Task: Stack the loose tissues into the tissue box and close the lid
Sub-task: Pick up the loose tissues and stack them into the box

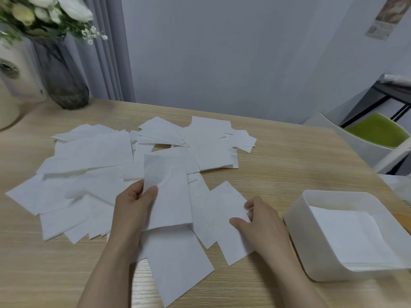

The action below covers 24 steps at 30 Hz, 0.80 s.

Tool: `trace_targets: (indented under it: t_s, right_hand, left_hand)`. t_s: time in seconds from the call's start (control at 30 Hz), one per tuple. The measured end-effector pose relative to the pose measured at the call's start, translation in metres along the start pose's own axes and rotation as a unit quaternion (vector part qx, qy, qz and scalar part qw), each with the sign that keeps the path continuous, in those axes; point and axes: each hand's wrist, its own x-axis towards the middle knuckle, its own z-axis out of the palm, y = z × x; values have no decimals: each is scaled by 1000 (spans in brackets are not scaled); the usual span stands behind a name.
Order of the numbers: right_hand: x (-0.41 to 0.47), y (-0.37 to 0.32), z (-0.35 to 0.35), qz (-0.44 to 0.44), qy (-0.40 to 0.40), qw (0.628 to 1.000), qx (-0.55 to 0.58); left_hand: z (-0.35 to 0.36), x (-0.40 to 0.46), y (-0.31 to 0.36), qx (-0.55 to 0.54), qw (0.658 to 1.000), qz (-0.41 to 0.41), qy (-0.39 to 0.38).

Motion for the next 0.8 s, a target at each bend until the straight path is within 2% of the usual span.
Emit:
trace_targets:
  t_s: [0.17,0.33,0.47,0.57,0.7,0.8]
  right_hand:
    - [2,-2,-2,2,-8,1000,15]
    - [-1,-1,-1,-13,30,999,21]
    - [-3,-1,-6,-11,83,989,123]
    - [-5,-3,-12,1,119,963,242]
    - [-7,-5,-15,24,109,924,367]
    - [-9,-7,-17,48,105,878,464]
  left_hand:
    - [1,-4,1,-17,1000,22,-8]
    - [3,-6,2,-41,998,6,-38]
    - [10,-9,0,-18,998,4,-66]
    - [15,-9,-4,0,997,4,-76]
    - [17,-7,-8,15,997,7,-77]
    - [18,-7,-9,19,997,9,-79]
